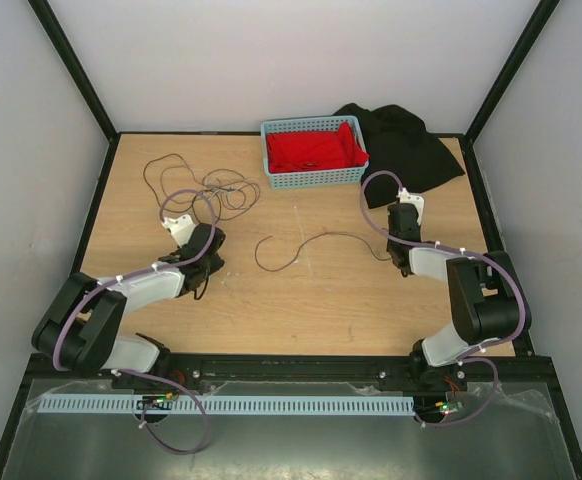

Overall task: Zip-tie the wires
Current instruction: Place the cable at the center of the board, then untie the cable at the center of the board.

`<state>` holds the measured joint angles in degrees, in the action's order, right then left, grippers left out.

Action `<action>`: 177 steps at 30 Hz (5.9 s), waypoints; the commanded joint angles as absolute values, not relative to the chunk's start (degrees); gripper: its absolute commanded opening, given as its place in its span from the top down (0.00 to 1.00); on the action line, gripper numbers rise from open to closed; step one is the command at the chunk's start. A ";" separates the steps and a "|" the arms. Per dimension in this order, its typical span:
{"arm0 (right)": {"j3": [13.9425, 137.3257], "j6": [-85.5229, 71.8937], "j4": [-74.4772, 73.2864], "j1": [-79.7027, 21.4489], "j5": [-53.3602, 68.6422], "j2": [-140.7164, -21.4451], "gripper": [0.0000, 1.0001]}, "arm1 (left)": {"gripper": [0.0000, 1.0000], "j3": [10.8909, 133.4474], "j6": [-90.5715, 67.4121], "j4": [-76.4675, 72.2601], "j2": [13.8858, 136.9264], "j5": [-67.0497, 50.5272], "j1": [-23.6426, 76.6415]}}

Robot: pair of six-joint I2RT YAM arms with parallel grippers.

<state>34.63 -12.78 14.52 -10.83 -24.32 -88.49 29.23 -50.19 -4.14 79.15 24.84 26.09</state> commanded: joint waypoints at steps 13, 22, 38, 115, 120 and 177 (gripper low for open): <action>42.84 -11.60 5.10 -10.59 -16.44 -80.88 0.28 | 0.41 37.57 -32.77 0.65 74.33 20.83 26.08; 45.38 -12.86 7.79 -11.33 -0.78 -78.93 0.22 | 0.23 44.95 -22.57 2.94 71.28 18.82 25.72; 50.64 -15.49 9.21 -22.58 1.99 -86.40 0.22 | 0.16 64.81 -16.99 9.38 85.32 -7.81 2.46; 46.47 -20.91 24.98 -22.65 19.67 -80.15 0.10 | 1.00 116.19 -19.78 12.55 93.61 -16.59 -4.66; 49.58 -26.43 40.34 -24.89 23.15 -85.82 0.07 | 1.00 113.87 -24.91 12.51 91.89 -19.41 -4.66; 122.76 -25.74 26.45 -41.57 13.42 -146.21 0.20 | 1.00 114.28 -48.98 1.51 86.44 -39.17 -20.29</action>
<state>125.32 -28.99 24.45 -41.28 8.21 -151.24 115.24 -48.05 4.51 87.90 -36.42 -20.21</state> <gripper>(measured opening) 0.779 0.006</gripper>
